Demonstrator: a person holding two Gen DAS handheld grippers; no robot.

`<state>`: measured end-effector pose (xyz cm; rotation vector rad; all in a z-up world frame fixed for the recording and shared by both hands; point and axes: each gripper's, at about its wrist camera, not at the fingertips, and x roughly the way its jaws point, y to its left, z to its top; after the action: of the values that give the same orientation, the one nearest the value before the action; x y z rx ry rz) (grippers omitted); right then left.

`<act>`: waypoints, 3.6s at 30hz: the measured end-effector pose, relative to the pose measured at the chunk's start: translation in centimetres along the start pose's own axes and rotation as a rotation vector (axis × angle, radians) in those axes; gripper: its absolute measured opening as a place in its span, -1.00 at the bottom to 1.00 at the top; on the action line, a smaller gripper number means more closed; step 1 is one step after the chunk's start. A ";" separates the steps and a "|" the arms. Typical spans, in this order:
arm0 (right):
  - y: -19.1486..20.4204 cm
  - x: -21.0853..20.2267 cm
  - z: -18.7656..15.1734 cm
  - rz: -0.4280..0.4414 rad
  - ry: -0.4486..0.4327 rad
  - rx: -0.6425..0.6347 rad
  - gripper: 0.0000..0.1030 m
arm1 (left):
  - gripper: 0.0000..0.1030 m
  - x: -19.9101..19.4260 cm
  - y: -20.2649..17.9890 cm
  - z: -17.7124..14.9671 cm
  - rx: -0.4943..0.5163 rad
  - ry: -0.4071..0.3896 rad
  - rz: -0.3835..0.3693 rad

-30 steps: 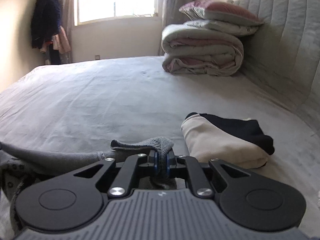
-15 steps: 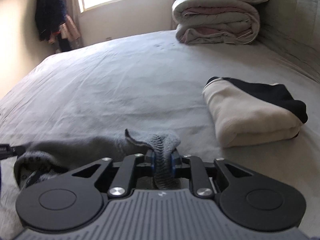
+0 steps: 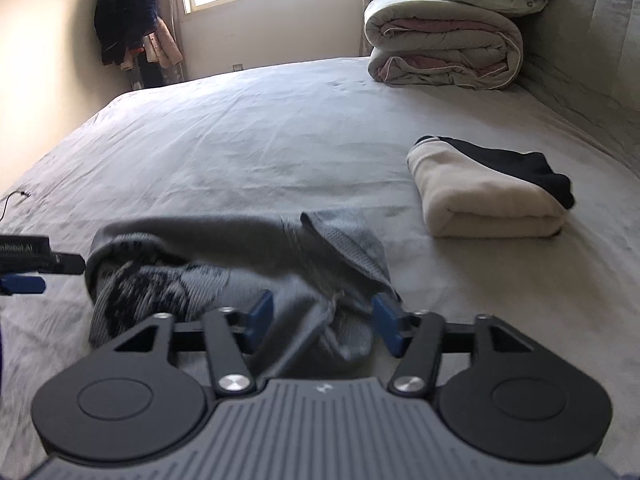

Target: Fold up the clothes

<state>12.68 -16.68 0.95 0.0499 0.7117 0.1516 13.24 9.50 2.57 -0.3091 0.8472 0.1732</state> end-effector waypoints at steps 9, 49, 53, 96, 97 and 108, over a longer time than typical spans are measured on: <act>0.1 -2.8 -4.2 0.022 0.017 -0.014 0.28 | 0.71 -1.9 1.2 -5.4 -0.058 0.092 -0.106; 4.7 0.0 -10.4 0.202 0.011 -0.558 -0.06 | -0.93 -2.5 -5.0 -9.8 0.096 -0.033 -0.553; 4.2 0.4 -8.8 0.261 0.046 -0.373 -0.75 | -0.93 -2.9 -4.7 -9.6 0.114 -0.056 -0.546; -12.5 2.9 -7.8 0.302 0.086 0.692 -0.74 | -0.03 2.5 -2.8 -10.7 0.020 0.073 -0.503; -12.6 2.7 -7.9 0.313 0.086 0.697 -0.72 | -0.03 2.5 -3.4 -11.0 0.048 0.062 -0.502; -12.1 0.6 -7.2 0.347 0.080 0.581 0.02 | -0.83 -0.7 -5.5 -11.1 0.196 -0.116 -0.405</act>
<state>9.85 -28.62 -6.08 0.7287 0.8049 0.2748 6.42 0.61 -2.68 -0.2771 0.6655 -0.2655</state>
